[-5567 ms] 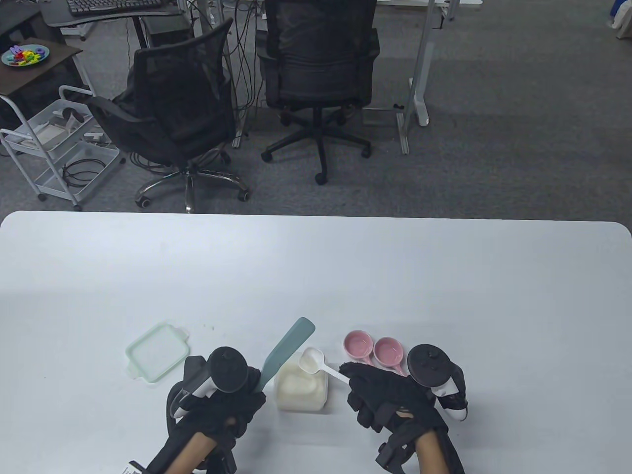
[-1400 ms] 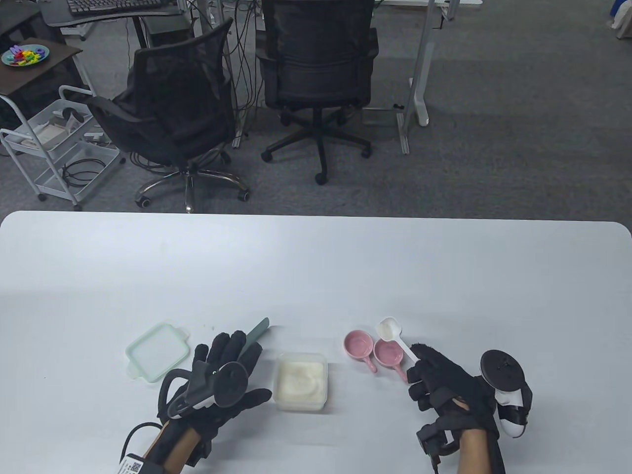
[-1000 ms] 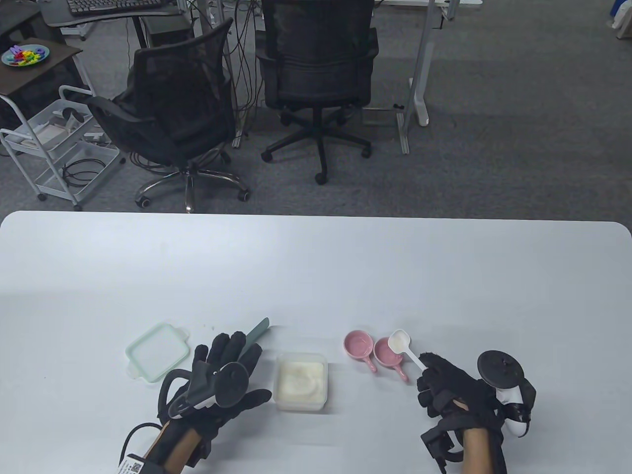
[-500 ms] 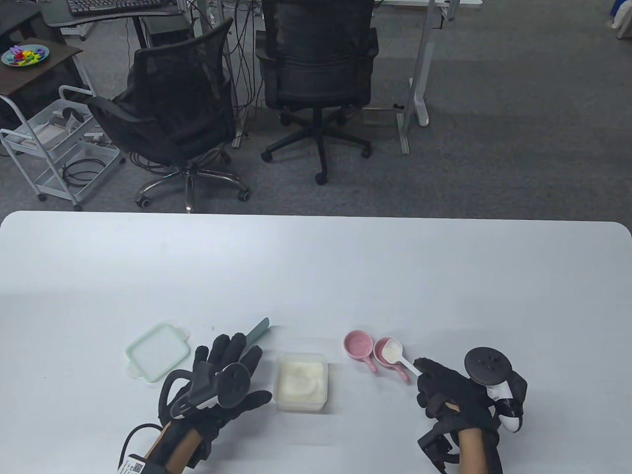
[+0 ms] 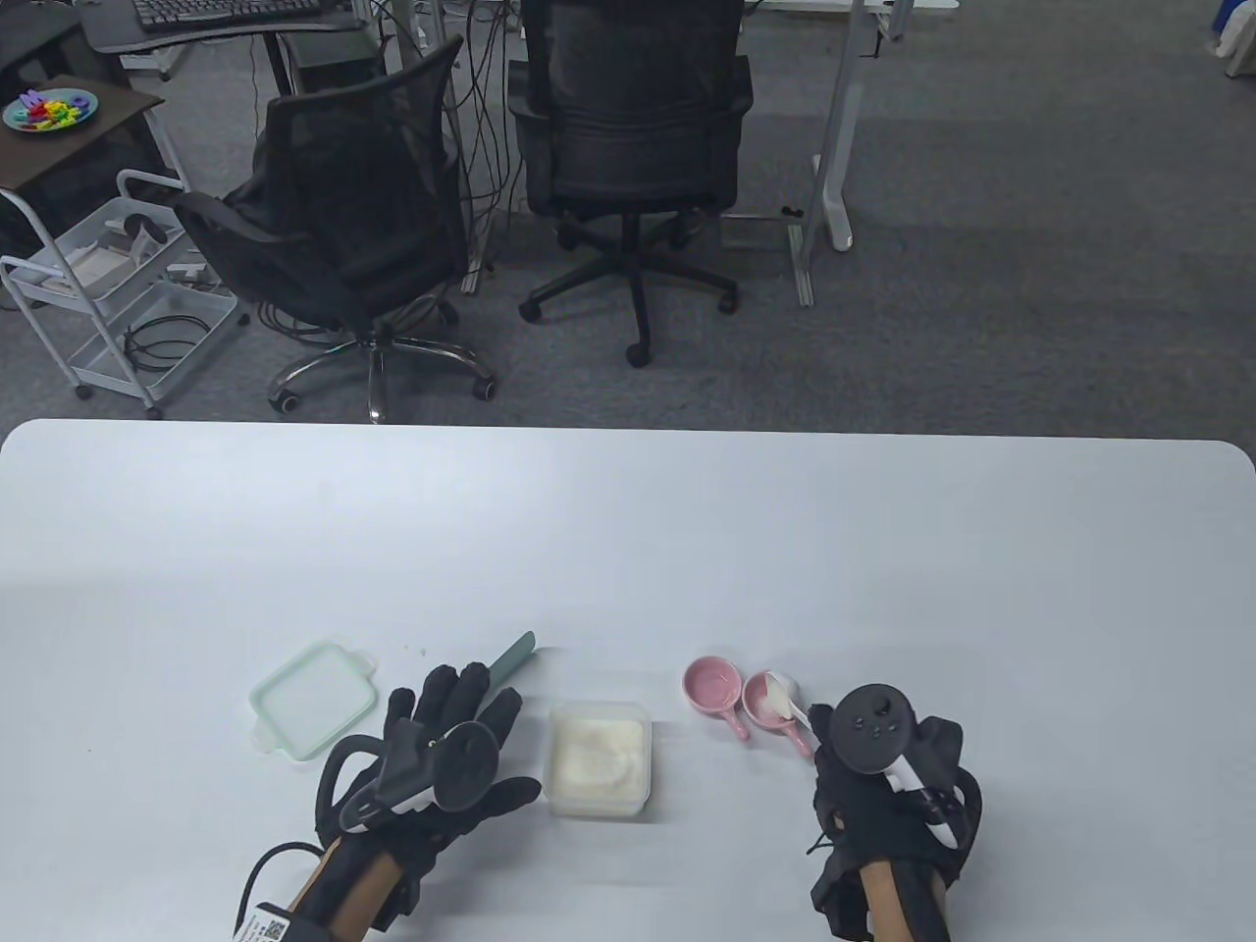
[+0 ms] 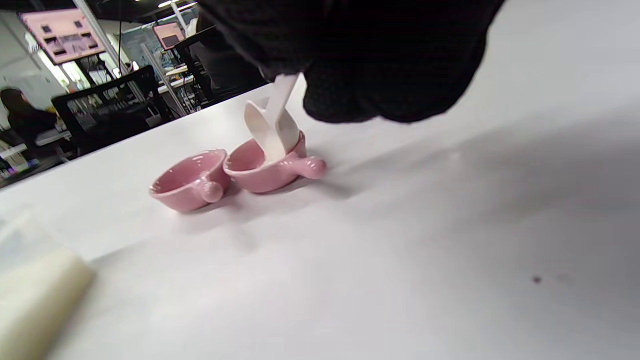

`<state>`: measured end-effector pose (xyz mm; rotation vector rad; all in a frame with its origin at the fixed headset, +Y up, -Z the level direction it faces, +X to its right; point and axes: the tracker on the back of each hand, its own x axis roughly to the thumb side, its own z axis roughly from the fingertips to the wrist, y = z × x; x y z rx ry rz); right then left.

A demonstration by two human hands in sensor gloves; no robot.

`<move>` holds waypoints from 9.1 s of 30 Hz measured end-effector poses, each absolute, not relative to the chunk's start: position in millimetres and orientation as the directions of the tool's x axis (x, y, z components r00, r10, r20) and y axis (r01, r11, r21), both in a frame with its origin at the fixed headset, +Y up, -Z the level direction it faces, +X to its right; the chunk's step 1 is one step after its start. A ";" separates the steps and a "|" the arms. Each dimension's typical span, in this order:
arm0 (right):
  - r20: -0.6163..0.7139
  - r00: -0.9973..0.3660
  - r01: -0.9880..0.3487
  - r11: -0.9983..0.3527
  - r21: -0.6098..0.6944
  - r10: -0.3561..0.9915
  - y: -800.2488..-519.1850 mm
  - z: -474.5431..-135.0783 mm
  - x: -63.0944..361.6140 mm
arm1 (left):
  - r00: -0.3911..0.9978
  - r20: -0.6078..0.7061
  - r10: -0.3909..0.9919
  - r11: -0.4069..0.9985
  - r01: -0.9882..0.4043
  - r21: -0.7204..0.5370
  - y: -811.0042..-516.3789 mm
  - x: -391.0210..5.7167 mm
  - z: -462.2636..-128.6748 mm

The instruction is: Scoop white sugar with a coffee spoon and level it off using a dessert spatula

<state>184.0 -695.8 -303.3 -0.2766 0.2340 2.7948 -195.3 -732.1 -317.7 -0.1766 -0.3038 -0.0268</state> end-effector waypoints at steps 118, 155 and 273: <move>0.041 -0.650 -0.676 -0.602 0.425 0.759 -723.4 -310.8 133.1 | 0.907 0.346 0.239 0.962 -0.175 -0.208 -760.6 -138.8 -317.8; 0.046 -0.641 -0.677 -0.592 0.437 0.766 -722.0 -310.0 134.1 | 0.961 -0.140 0.237 0.957 -0.256 -0.134 -714.9 -244.0 -338.9; 0.024 -0.530 -0.731 -0.470 0.495 0.848 -723.0 -311.1 139.3 | 0.884 0.068 0.463 0.709 -0.323 -0.626 -711.9 -172.6 -301.0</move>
